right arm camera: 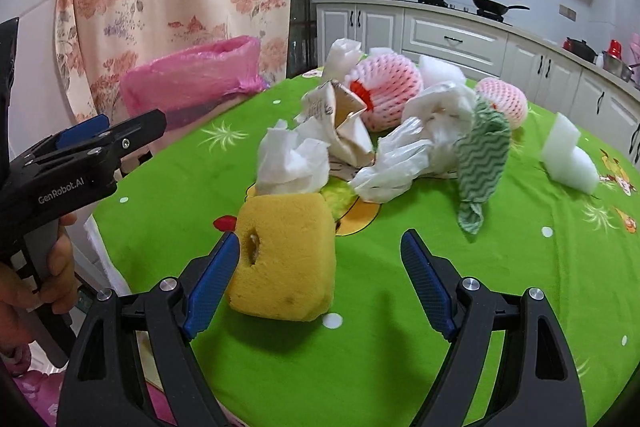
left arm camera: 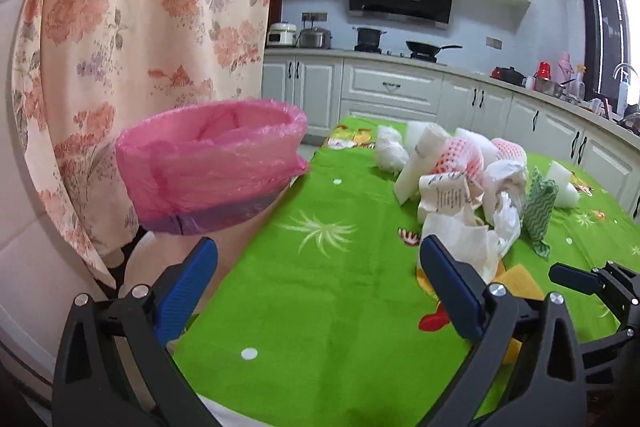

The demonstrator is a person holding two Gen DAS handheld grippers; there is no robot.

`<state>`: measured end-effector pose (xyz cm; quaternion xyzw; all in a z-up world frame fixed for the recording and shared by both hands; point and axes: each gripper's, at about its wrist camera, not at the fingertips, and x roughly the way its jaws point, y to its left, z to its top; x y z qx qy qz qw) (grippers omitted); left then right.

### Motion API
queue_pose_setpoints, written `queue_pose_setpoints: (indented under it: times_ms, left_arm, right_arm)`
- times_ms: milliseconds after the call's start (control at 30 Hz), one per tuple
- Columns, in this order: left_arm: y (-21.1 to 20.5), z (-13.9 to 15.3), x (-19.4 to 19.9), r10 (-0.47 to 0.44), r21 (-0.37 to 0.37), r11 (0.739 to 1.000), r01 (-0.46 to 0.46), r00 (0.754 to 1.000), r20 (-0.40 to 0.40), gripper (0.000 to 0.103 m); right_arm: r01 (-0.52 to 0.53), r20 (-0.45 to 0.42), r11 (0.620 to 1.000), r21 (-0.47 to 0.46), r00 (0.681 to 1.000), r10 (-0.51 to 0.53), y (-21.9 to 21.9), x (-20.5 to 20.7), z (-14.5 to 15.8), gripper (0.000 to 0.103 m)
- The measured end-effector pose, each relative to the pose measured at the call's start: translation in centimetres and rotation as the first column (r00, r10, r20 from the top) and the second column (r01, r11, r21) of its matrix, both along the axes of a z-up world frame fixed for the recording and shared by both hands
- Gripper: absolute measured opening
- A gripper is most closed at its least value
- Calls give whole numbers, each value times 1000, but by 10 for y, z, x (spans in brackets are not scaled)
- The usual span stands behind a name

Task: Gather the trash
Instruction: 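Grasp the yellow sponge with the right tool while the left tool returns to the pile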

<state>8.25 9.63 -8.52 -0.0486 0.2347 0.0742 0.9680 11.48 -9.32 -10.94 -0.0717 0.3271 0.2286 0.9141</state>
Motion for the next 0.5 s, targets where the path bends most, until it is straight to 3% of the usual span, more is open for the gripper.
queue_pose_setpoints:
  times_ms: [133, 333, 500]
  left_arm:
    - [6, -8, 5, 5, -37, 999, -7, 999, -46, 98]
    - [8, -5, 2, 24, -32, 999, -25, 999, -26, 98]
    - [-3, 1, 4, -24, -20, 1000, 23, 999, -35, 98]
  right_arm:
    - [-9, 18, 1000, -15, 1000, 9, 4, -3, 3, 77]
    - [-31, 26, 999, -22, 999, 32, 9, -4, 4, 76]
    - [-34, -12, 999, -31, 999, 34, 9, 1, -2, 56]
